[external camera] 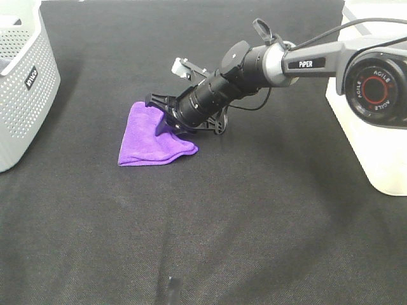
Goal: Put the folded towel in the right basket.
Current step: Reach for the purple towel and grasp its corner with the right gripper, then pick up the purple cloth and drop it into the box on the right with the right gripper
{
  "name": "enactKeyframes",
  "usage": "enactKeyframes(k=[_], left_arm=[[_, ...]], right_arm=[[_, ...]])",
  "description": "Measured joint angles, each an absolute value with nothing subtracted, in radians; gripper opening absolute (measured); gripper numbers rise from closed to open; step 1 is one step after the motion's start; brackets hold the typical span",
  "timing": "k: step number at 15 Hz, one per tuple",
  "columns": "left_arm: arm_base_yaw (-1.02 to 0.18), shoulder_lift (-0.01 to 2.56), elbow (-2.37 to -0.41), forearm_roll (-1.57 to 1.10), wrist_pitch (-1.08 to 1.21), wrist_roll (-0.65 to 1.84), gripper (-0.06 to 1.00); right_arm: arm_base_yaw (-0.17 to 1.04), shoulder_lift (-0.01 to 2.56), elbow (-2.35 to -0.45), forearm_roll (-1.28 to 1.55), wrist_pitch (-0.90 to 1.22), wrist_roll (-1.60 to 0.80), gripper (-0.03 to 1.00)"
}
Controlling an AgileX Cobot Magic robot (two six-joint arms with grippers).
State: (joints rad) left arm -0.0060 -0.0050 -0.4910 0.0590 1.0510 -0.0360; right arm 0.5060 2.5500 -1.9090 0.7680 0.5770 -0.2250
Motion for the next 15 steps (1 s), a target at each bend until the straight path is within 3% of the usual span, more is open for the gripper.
enactKeyframes(k=[4, 6, 8, 10, 15], left_arm=[[-0.006, -0.005, -0.491, 0.059, 1.051, -0.036, 0.99], [-0.006, -0.005, -0.491, 0.059, 1.051, -0.036, 0.99], [-0.006, -0.005, -0.491, 0.059, 1.051, -0.036, 0.99], [-0.006, -0.005, -0.491, 0.059, 1.051, -0.036, 0.99], [-0.006, -0.005, -0.491, 0.059, 1.051, -0.036, 0.99]], right_arm=[[0.489, 2.475, -1.883, 0.724, 0.720, -0.218, 0.13], [0.418, 2.345, -1.877, 0.716, 0.834, -0.218, 0.13], [0.240, 2.112, -1.878, 0.713, 0.883, -0.221, 0.13], [0.199, 2.070, -1.880, 0.708, 0.891, -0.221, 0.13], [-0.216, 1.821, -1.880, 0.536, 1.002, -0.218, 0.13]])
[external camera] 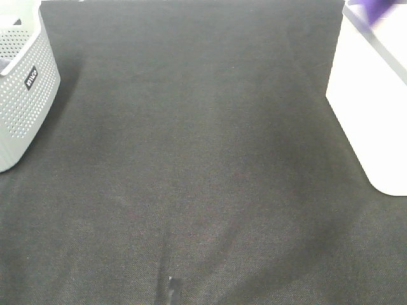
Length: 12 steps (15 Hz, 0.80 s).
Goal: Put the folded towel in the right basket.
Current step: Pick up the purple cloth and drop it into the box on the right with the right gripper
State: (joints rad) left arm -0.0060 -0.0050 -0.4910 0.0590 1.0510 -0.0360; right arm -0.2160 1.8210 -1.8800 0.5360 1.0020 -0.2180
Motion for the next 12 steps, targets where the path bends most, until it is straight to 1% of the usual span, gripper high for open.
enactKeyframes(k=[2, 5, 6, 7, 8, 9, 10, 11, 12], left_arm=[[-0.006, -0.005, -0.491, 0.059, 1.051, -0.036, 0.99], [-0.006, -0.005, -0.491, 0.059, 1.051, -0.036, 0.99], [-0.006, -0.005, -0.491, 0.059, 1.051, -0.036, 0.99], [-0.006, -0.005, -0.491, 0.059, 1.051, -0.036, 0.99], [-0.006, -0.005, -0.491, 0.059, 1.051, -0.036, 0.99], [-0.006, -0.005, -0.491, 0.059, 1.051, -0.036, 0.99], [-0.006, -0.005, -0.491, 0.059, 1.051, -0.036, 0.99], [-0.006, -0.005, -0.491, 0.059, 1.051, -0.036, 0.99], [-0.006, -0.005, -0.491, 0.059, 1.051, -0.036, 0.99]], right_arm=[[-0.309, 1.826, -1.880, 0.454, 1.062, -0.224, 0.13], [-0.316, 1.880, -1.880, 0.350, 1.079, -0.217, 0.13], [-0.316, 1.898, -1.880, 0.341, 1.079, -0.204, 0.16], [-0.316, 1.905, -1.880, 0.330, 1.079, -0.185, 0.29], [-0.316, 1.907, -1.880, 0.323, 1.077, -0.175, 0.49], [-0.316, 1.907, -1.880, 0.314, 1.074, -0.175, 0.75], [-0.316, 1.907, -1.880, 0.308, 1.072, -0.176, 0.88], [-0.316, 1.907, -1.880, 0.306, 1.072, -0.176, 0.93], [-0.313, 1.902, -1.880, 0.311, 1.072, -0.185, 0.97]])
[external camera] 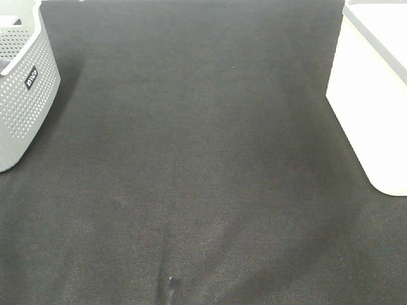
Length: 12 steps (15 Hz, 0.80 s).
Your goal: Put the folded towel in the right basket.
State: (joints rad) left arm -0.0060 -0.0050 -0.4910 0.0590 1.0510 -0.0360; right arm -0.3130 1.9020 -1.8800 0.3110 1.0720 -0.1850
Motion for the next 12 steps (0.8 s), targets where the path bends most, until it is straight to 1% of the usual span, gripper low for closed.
enactKeyframes(k=[1, 3, 5, 6, 7, 8, 10, 12], left_arm=[[-0.006, -0.005, -0.491, 0.059, 1.051, -0.036, 0.99], [-0.006, -0.005, -0.491, 0.059, 1.051, -0.036, 0.99], [-0.006, -0.005, -0.491, 0.059, 1.051, -0.036, 0.99], [-0.006, -0.005, -0.491, 0.059, 1.051, -0.036, 0.99], [-0.006, -0.005, -0.491, 0.059, 1.051, -0.036, 0.99], [-0.006, -0.005, -0.491, 0.059, 1.051, -0.036, 0.99], [-0.006, -0.005, -0.491, 0.059, 1.051, -0.036, 0.99], [-0.006, -0.005, -0.491, 0.059, 1.051, -0.036, 0.99]], right_arm=[[-0.297, 1.888, -1.880, 0.308, 1.072, -0.194, 0.98], [-0.195, 1.828, -1.880, 0.266, 1.073, -0.206, 0.98], [-0.066, 1.745, -1.880, 0.152, 1.114, -0.138, 0.98], [-0.066, 1.745, -1.880, 0.152, 1.114, -0.138, 0.98], [0.021, 1.646, -1.830, 0.017, 1.167, -0.046, 0.98], [0.021, 1.646, -1.830, 0.017, 1.167, -0.046, 0.98], [0.033, 1.409, -1.568, -0.041, 1.152, -0.015, 0.98], [0.033, 1.121, -1.243, -0.044, 1.073, -0.007, 0.98]])
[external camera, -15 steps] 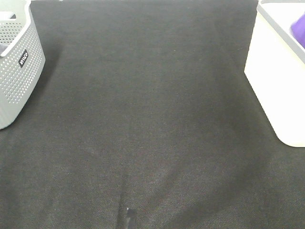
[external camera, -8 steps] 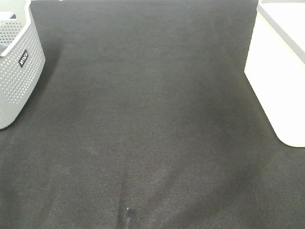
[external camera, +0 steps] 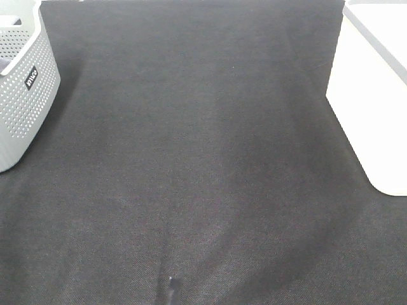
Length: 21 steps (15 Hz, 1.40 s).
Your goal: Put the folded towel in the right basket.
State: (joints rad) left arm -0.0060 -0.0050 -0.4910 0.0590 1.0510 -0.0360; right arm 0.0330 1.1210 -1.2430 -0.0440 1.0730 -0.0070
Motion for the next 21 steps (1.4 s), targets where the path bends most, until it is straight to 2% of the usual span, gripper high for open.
enactKeyframes(k=[2, 4, 7, 10, 14, 21], left_arm=[[-0.006, -0.005, -0.491, 0.059, 1.051, -0.036, 0.99], [-0.006, -0.005, -0.491, 0.059, 1.051, -0.036, 0.99], [-0.006, -0.005, -0.491, 0.059, 1.051, -0.036, 0.99], [-0.006, -0.005, -0.491, 0.059, 1.051, -0.036, 0.99], [-0.006, -0.005, -0.491, 0.059, 1.051, -0.036, 0.99], [-0.006, -0.005, -0.491, 0.059, 1.051, -0.036, 0.99]], right_arm=[[0.033, 0.776, -0.943, -0.028, 0.979, 0.000, 0.98], [0.033, 0.413, -0.726, -0.010, 0.954, 0.000, 0.98], [0.033, 0.048, -0.641, -0.012, 1.077, -0.014, 0.98], [0.033, -0.005, -0.623, -0.059, 1.209, -0.035, 0.98], [0.033, -0.005, -0.472, -0.072, 1.140, -0.033, 0.98], [0.033, -0.005, -0.455, -0.070, 1.114, -0.026, 0.98]])
